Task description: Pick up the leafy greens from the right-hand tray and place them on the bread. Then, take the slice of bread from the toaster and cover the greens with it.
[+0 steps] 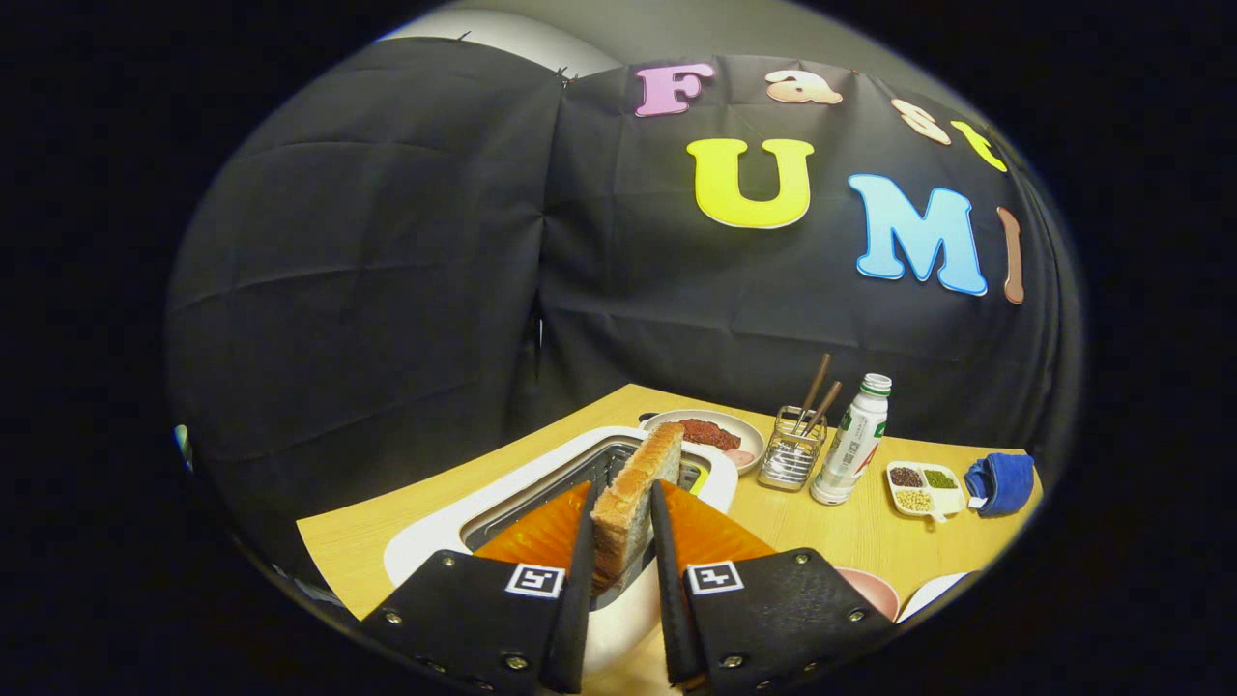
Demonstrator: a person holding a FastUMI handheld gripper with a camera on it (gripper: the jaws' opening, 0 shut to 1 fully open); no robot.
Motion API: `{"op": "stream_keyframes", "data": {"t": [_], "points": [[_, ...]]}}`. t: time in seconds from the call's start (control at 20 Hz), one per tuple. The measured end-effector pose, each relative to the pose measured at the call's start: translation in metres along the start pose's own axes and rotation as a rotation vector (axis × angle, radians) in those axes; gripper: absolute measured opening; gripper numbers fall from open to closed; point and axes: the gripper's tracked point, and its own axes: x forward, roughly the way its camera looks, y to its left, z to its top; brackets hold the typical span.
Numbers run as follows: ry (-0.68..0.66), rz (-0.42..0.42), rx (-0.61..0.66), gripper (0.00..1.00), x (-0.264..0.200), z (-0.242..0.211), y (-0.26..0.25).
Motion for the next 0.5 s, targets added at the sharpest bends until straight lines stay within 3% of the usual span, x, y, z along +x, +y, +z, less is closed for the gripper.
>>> {"op": "stream_keyframes", "data": {"t": [0.1, 0.5], "points": [[0.007, 0.003, 0.016, 0.12, 0.001, 0.0, 0.002], [-0.043, 0.023, 0.049, 0.12, -0.012, 0.023, -0.001]]}}
